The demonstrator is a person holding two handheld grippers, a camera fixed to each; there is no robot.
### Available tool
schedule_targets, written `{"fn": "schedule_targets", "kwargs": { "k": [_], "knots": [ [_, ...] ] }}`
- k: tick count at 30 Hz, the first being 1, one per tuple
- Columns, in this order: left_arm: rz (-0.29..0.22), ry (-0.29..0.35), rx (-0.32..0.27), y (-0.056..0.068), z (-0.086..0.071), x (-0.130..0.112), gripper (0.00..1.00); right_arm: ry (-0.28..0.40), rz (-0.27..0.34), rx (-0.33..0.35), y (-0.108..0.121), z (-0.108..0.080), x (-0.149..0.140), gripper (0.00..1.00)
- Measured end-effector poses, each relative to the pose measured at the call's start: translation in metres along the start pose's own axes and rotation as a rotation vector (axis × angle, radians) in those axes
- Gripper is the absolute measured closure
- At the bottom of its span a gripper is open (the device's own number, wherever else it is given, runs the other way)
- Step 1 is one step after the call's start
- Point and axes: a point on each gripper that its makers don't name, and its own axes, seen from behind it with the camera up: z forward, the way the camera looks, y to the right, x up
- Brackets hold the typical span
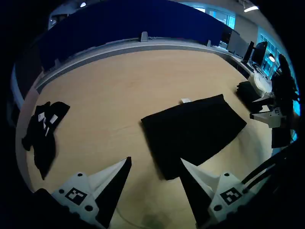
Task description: Fold towel
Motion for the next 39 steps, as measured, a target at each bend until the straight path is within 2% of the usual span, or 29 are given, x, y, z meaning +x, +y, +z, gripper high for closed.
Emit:
{"fn": "schedule_targets", "kwargs": {
  "k": [5, 10, 16, 26, 36, 39],
  "knots": [
    [-0.012, 0.011, 0.018, -0.005, -0.006, 0.000, 0.16, 0.001, -0.018, 0.019, -0.004, -0.002, 0.000, 0.11],
    [-0.032, 0.018, 0.040, -0.011, -0.016, -0.007, 0.15, -0.010, -0.068, 0.057, -0.013, -0.003, -0.001, 0.11],
    [-0.068, 0.014, 0.077, -0.019, -0.034, -0.027, 0.16, -0.044, -0.142, 0.106, -0.025, -0.003, -0.012, 0.11],
    [-0.152, 0.006, 0.150, -0.030, -0.072, -0.070, 0.15, -0.109, -0.253, 0.175, -0.036, -0.001, -0.032, 0.12],
    [-0.189, 0.011, 0.176, -0.032, -0.087, -0.083, 0.16, -0.131, -0.277, 0.200, -0.037, 0.002, -0.035, 0.17],
    [-0.191, 0.015, 0.179, -0.031, -0.090, -0.083, 0.15, -0.141, -0.280, 0.204, -0.036, 0.002, -0.039, 0.24]
  ]
}}
